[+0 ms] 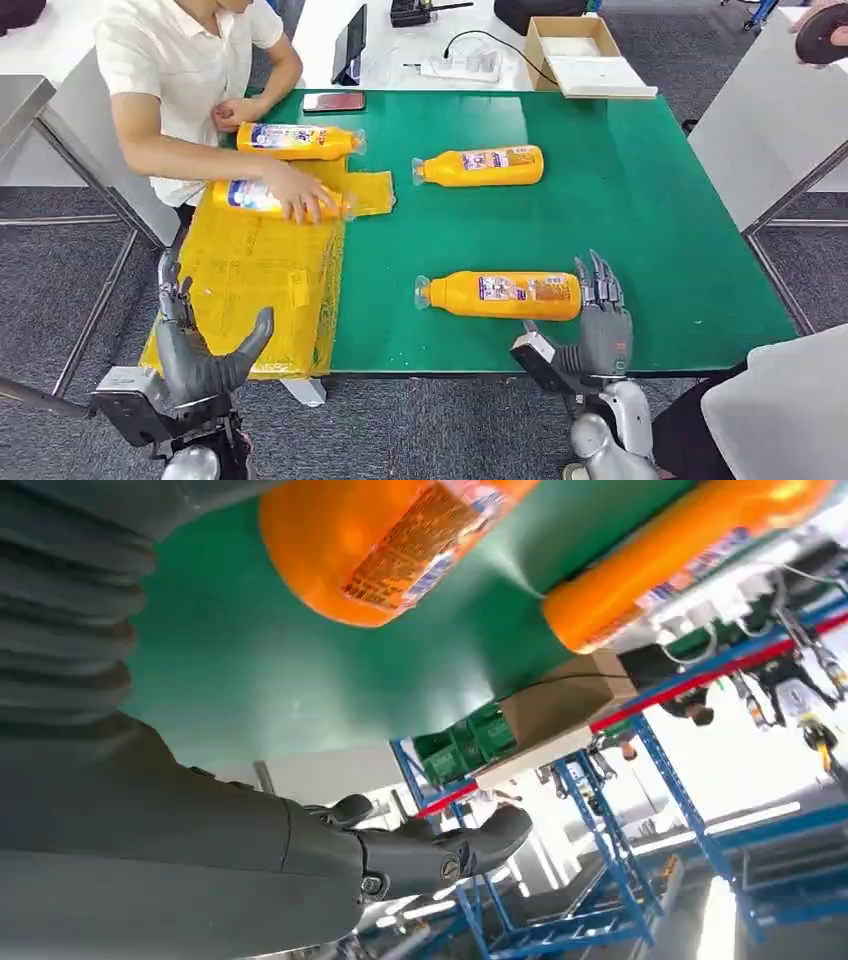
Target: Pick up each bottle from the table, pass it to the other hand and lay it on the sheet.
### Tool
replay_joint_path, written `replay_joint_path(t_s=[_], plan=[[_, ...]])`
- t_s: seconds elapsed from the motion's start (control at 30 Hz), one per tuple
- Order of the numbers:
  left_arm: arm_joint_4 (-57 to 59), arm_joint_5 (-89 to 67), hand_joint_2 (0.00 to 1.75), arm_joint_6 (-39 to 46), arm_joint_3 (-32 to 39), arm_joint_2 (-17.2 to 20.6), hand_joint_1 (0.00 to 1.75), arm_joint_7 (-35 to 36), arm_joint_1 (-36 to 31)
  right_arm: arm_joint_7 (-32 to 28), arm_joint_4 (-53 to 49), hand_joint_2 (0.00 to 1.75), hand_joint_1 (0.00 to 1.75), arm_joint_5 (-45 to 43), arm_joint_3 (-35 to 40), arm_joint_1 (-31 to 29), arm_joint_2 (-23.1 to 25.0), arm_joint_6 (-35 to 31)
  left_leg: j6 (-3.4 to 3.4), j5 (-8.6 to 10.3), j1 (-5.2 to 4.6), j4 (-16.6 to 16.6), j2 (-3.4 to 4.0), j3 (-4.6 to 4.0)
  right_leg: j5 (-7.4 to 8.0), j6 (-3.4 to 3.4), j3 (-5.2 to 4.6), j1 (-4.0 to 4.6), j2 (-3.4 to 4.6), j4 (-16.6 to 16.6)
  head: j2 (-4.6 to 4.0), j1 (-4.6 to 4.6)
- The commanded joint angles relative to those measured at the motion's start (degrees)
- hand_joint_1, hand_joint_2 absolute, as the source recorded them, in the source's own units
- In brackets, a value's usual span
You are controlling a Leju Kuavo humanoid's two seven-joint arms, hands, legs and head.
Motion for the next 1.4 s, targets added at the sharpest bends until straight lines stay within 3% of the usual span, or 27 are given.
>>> replay_joint_path(t_s=[0.03, 0.33, 0.83, 1.17, 1.4], plan=[[3.7, -0.3, 1.75, 0.5, -1.8, 1.3, 0.00, -0.2, -2.0, 0.5, 10.0, 1.75, 0.00, 0.4, 0.5, -5.4, -1.0, 0.0, -0.09, -0.02, 0.03, -0.1, 0.11, 0.18, 0.00, -0.10, 0.15, 0.05, 0.02, -0.1, 0.00, 0.00], [3.8, -2.6, 1.75, 1.8, -2.1, 1.5, 0.00, -1.2, -2.0, 0.6, 10.2, 1.75, 0.00, 0.4, 0.7, -5.6, -1.1, 0.5, -0.07, -0.01, 0.04, -0.1, 0.10, 0.10, 0.00, -0.07, 0.07, 0.04, 0.01, 0.0, 0.00, -0.02], [6.5, -6.4, 1.75, 0.0, -8.1, 2.5, 0.00, 0.3, -5.7, 4.6, 34.4, 1.75, 0.00, 7.8, 9.9, -20.4, -0.3, 9.2, -0.09, -0.01, 0.04, -0.1, 0.23, 0.17, 0.04, -0.09, 0.11, 0.06, 0.13, 0.0, 0.00, -0.02], [7.8, -0.2, 1.75, -7.3, -10.2, 3.0, 0.00, 3.7, -7.4, 9.4, 40.4, 1.75, 0.00, 8.5, 12.5, -25.5, 0.1, 17.7, -0.06, 0.03, 0.02, 0.0, 0.06, 0.13, 0.03, -0.05, 0.11, 0.02, -0.02, 0.0, 0.00, -0.02], [7.8, -0.2, 1.75, -7.3, -10.2, 3.0, 0.00, 3.7, -7.4, 9.4, 40.4, 1.75, 0.00, 8.5, 12.5, -25.5, 0.1, 17.7, -0.13, 0.04, 0.04, -0.1, 0.15, 0.40, 0.04, -0.14, 0.35, 0.06, -0.04, -0.1, 0.00, 0.00]])
